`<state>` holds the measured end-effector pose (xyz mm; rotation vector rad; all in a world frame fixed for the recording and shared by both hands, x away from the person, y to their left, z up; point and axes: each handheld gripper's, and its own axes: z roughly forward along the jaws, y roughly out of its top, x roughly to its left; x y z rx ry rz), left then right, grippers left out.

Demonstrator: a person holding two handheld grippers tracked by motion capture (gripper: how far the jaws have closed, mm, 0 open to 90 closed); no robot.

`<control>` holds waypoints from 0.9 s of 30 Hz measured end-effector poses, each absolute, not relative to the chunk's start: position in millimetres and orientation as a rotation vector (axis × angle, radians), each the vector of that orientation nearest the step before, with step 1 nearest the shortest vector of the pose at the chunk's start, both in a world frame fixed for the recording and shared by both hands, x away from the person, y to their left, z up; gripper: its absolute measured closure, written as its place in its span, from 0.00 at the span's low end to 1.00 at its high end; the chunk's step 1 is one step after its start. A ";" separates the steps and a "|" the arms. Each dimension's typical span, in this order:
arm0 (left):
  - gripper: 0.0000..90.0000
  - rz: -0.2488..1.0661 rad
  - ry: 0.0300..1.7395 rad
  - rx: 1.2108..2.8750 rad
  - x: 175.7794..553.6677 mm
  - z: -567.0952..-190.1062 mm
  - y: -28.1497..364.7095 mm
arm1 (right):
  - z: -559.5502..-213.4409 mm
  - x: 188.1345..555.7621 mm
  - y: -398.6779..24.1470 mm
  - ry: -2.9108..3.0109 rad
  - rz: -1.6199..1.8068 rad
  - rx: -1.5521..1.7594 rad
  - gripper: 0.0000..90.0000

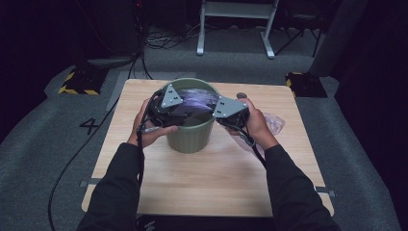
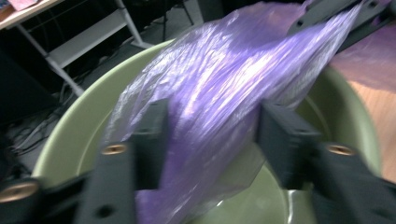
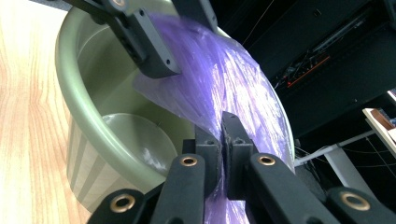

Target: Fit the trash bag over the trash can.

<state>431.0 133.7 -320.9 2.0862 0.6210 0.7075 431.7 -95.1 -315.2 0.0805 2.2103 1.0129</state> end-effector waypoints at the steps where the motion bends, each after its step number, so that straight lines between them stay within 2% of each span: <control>1: 0.61 0.706 0.618 2.090 431.2 -321.4 133.5 | -315.1 431.7 -95.3 2.210 1.017 0.082 0.97; 7: 0.88 0.725 0.570 2.133 432.4 -324.2 130.9 | -315.2 433.2 -98.7 2.212 1.042 0.100 0.96; 11: 0.99 0.726 0.539 2.146 432.8 -324.6 128.6 | -316.1 433.3 -99.7 2.214 1.055 0.104 0.96; 19: 1.00 0.705 0.550 2.142 435.3 -326.6 128.9 | -318.2 433.2 -103.1 2.216 1.066 0.122 0.94; 20: 1.00 0.709 0.551 2.141 435.3 -326.6 129.3 | -318.0 433.3 -103.9 2.213 1.071 0.123 0.92; 27: 1.00 0.705 0.570 2.130 437.1 -328.3 134.6 | -314.0 433.2 -117.1 2.188 1.145 0.228 0.51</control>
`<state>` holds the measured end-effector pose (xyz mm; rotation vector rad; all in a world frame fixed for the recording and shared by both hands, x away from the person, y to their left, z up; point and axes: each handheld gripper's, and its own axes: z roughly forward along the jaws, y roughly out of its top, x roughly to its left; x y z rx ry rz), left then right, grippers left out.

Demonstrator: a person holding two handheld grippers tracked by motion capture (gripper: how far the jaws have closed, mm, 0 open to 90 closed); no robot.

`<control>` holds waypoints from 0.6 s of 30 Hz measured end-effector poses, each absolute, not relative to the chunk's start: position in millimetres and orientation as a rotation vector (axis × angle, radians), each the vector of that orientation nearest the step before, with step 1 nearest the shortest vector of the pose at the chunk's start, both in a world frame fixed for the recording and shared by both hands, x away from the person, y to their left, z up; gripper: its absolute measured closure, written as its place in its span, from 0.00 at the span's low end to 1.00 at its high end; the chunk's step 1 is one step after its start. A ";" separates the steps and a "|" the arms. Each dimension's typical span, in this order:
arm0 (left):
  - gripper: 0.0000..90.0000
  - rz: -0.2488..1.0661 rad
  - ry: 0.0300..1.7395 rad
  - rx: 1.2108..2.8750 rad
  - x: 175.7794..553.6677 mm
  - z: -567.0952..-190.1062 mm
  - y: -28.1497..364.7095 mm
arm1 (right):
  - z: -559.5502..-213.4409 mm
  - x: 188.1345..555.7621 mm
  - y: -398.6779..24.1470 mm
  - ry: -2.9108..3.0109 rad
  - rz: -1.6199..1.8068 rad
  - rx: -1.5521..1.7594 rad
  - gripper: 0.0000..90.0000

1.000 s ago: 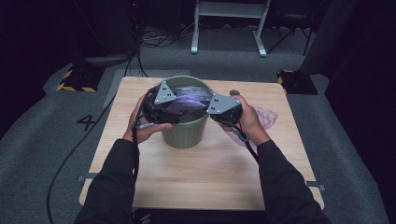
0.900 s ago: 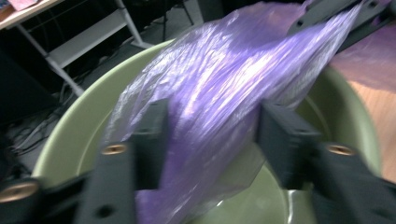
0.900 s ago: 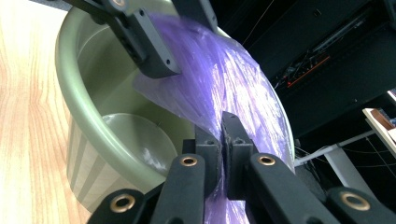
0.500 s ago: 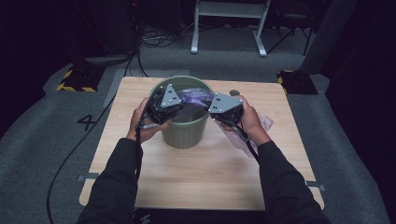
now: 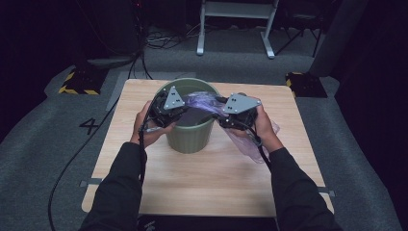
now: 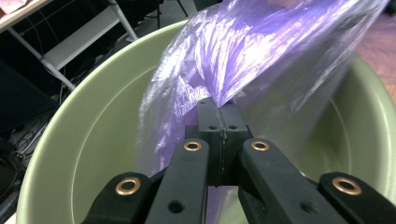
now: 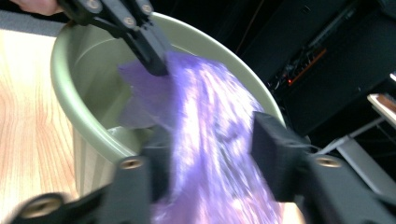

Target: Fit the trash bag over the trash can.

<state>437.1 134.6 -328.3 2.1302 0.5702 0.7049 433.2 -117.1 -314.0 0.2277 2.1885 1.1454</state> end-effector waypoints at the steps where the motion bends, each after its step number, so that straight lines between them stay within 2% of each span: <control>1: 1.00 0.707 0.573 2.131 437.5 -328.5 135.4 | -313.7 433.5 -119.1 2.191 1.149 0.236 0.48; 6: 1.00 0.707 0.583 2.125 438.8 -328.9 137.7 | -315.5 431.2 -133.4 2.203 1.171 0.289 0.35; 18: 1.00 0.689 0.617 2.102 445.1 -329.9 145.6 | -322.7 417.3 -159.4 2.211 1.239 0.334 0.23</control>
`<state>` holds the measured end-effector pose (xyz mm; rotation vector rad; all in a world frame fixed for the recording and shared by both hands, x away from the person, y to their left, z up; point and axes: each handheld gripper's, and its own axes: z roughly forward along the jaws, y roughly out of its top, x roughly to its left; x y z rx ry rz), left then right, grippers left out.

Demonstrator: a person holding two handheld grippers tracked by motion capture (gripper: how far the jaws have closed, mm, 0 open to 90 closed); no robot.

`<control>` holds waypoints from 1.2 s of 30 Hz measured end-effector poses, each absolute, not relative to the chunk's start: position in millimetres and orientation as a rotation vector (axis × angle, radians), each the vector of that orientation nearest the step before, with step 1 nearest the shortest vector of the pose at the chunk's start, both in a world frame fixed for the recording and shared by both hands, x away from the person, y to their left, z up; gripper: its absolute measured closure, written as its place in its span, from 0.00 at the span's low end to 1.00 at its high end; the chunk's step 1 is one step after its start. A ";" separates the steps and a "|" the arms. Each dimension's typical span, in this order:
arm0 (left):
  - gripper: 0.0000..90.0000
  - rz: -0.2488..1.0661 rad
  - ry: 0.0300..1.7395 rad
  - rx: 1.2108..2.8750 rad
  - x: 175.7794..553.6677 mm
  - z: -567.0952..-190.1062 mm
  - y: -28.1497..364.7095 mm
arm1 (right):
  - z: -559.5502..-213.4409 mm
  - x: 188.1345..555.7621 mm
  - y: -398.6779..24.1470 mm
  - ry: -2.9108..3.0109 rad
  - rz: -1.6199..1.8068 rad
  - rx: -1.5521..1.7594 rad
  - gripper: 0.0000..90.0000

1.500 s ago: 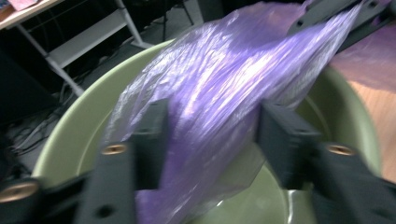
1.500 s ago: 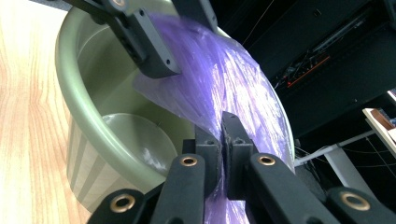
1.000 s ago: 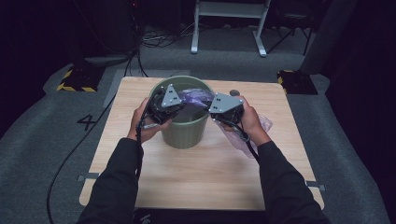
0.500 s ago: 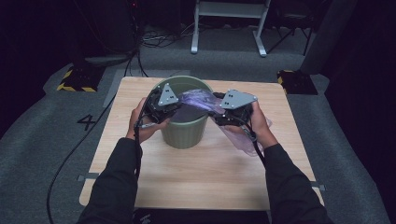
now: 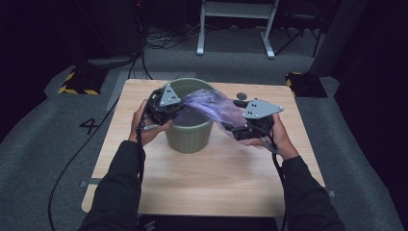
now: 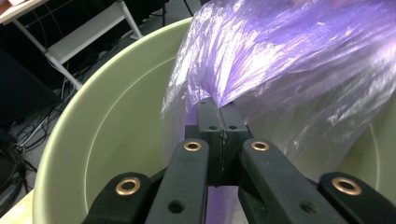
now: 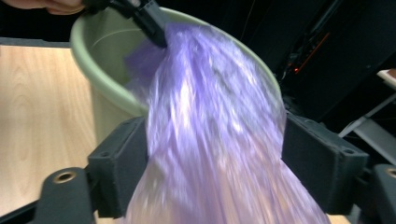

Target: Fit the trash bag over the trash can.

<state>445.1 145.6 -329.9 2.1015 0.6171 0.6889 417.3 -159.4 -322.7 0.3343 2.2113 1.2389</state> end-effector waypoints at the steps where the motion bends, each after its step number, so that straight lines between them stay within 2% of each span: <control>1: 1.00 0.684 0.622 2.096 445.6 -329.9 147.0 | -323.1 416.1 -161.9 2.208 1.239 0.338 0.22; 5: 1.00 0.680 0.634 2.075 446.4 -330.0 151.4 | -332.8 414.2 -170.5 2.230 1.190 0.357 0.19; 9: 1.00 0.667 0.639 2.065 447.5 -330.0 155.1 | -351.2 421.9 -176.5 2.253 1.115 0.421 0.22; 12: 1.00 0.660 0.639 2.060 447.8 -330.0 157.1 | -361.3 428.3 -178.8 2.249 1.095 0.465 0.33; 14: 1.00 0.661 0.637 2.061 447.8 -329.9 157.7 | -365.0 431.7 -179.8 2.259 1.113 0.476 0.47; 15: 1.00 0.657 0.638 2.059 447.9 -330.0 158.2 | -366.5 433.4 -179.3 2.254 1.104 0.480 0.50; 17: 1.00 0.655 0.642 2.056 447.9 -330.1 159.4 | -369.0 436.2 -178.6 2.254 1.104 0.469 0.67; 20: 1.00 0.657 0.644 2.050 447.5 -330.6 160.7 | -371.3 438.1 -178.1 2.247 1.112 0.453 0.86; 23: 1.00 0.662 0.637 2.050 446.7 -330.9 162.7 | -370.1 436.3 -178.8 2.213 1.143 0.442 0.97; 24: 0.97 0.665 0.637 2.043 446.4 -331.0 163.2 | -368.7 435.4 -179.1 2.197 1.145 0.441 0.97; 26: 0.80 0.659 0.650 2.028 445.6 -330.5 164.5 | -364.9 433.9 -179.7 2.161 1.143 0.443 0.99; 28: 0.70 0.659 0.644 2.025 443.7 -329.9 164.8 | -359.0 432.4 -180.1 2.132 1.137 0.437 0.99; 31: 0.44 0.674 0.695 2.002 442.1 -327.3 163.9 | -351.7 430.8 -179.1 2.116 1.106 0.425 0.98; 34: 0.30 0.645 0.687 1.973 439.0 -323.3 162.5 | -344.7 429.9 -176.1 2.099 1.072 0.408 0.98; 36: 0.28 0.644 0.675 1.972 437.0 -320.4 159.0 | -339.8 430.0 -173.3 2.094 1.062 0.395 0.98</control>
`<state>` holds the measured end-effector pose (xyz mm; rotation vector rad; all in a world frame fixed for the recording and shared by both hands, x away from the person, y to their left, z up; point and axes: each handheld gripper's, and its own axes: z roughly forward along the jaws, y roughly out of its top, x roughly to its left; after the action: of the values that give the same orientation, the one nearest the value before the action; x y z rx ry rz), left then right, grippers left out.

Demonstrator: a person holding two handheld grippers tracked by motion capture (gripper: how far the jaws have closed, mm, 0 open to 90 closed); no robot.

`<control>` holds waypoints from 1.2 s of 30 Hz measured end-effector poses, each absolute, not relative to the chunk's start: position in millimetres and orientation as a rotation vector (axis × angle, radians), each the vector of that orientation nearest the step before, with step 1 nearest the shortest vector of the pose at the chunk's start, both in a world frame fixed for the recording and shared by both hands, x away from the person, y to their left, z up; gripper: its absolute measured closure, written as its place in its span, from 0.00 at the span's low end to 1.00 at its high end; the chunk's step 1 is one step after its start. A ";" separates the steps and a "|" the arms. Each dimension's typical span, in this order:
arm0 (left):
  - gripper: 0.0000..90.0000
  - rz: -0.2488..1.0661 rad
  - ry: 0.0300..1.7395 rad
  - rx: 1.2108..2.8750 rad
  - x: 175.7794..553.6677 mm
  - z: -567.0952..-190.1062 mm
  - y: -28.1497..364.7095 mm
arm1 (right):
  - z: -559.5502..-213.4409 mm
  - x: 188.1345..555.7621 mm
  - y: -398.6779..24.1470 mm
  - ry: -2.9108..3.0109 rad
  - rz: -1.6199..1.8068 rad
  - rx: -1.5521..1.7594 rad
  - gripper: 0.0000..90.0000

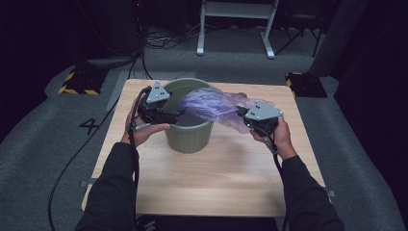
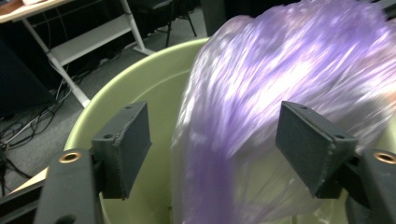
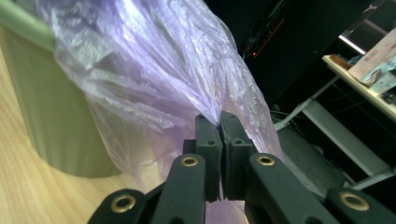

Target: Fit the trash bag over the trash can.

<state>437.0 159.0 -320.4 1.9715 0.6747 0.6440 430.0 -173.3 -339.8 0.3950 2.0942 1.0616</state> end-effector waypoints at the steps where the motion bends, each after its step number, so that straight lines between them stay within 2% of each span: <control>1: 0.27 0.634 0.661 1.974 436.2 -318.9 156.9 | -337.2 430.0 -171.6 2.089 1.054 0.392 0.98; 14: 0.29 0.594 0.518 2.035 425.0 -309.6 119.2 | -312.2 423.4 -140.9 2.075 1.045 0.283 1.00; 17: 0.35 0.605 0.507 2.057 423.7 -308.6 112.9 | -310.2 421.4 -135.3 2.078 1.054 0.265 1.00; 20: 0.51 0.615 0.494 2.083 423.7 -308.4 109.9 | -309.4 419.0 -130.7 2.080 1.059 0.248 1.00; 26: 0.91 0.654 0.465 2.106 422.9 -310.5 113.2 | -308.3 414.5 -128.7 2.086 1.097 0.235 0.94; 28: 0.97 0.650 0.464 2.094 423.6 -310.1 118.1 | -308.8 413.2 -130.2 2.089 1.111 0.233 0.89; 33: 1.00 0.649 0.465 2.086 425.4 -313.0 124.7 | -310.4 411.6 -133.1 2.099 1.141 0.244 0.85; 34: 1.00 0.655 0.474 2.084 425.7 -314.0 125.3 | -310.9 411.2 -133.5 2.103 1.140 0.240 0.81; 36: 1.00 0.663 0.493 2.082 427.1 -315.5 128.2 | -311.6 410.2 -135.1 2.099 1.138 0.248 0.66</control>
<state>427.1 128.2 -315.5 2.0824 0.4928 0.6630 410.2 -135.1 -311.6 0.2483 2.0992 1.1376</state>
